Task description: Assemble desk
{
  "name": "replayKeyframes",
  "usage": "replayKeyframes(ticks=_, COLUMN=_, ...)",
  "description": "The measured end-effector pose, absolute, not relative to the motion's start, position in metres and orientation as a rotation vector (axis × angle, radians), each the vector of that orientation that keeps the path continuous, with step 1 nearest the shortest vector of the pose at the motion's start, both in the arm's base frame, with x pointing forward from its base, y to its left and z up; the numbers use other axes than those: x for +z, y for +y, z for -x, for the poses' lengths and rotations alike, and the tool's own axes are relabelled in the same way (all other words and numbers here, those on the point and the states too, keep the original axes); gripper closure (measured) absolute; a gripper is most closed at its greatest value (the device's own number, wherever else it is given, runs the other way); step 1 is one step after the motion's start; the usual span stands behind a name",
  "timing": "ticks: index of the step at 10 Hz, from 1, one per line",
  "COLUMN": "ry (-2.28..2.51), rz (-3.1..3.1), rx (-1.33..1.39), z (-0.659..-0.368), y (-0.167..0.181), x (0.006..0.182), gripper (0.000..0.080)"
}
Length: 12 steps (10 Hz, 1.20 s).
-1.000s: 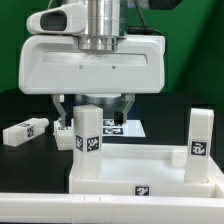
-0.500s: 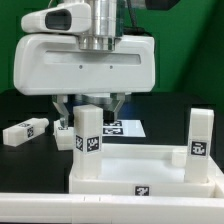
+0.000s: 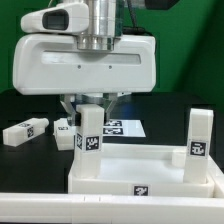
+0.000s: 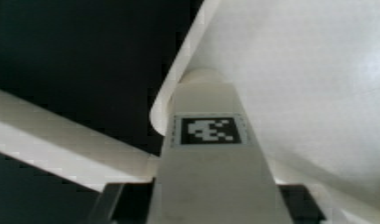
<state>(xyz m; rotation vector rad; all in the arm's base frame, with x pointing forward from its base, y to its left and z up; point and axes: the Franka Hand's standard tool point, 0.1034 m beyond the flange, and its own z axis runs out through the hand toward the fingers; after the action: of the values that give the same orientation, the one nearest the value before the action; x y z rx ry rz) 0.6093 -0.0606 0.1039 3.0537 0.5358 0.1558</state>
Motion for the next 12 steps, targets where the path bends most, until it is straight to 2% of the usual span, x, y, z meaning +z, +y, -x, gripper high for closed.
replayKeyframes(ticks=6, ry=-0.448, rz=-3.110, rx=0.172, z=-0.609, y=-0.058, x=0.103, gripper=0.0509)
replayKeyframes(ticks=12, ry=-0.904, rz=-2.998, rx=0.159, z=-0.604, y=-0.077, x=0.104, gripper=0.0508)
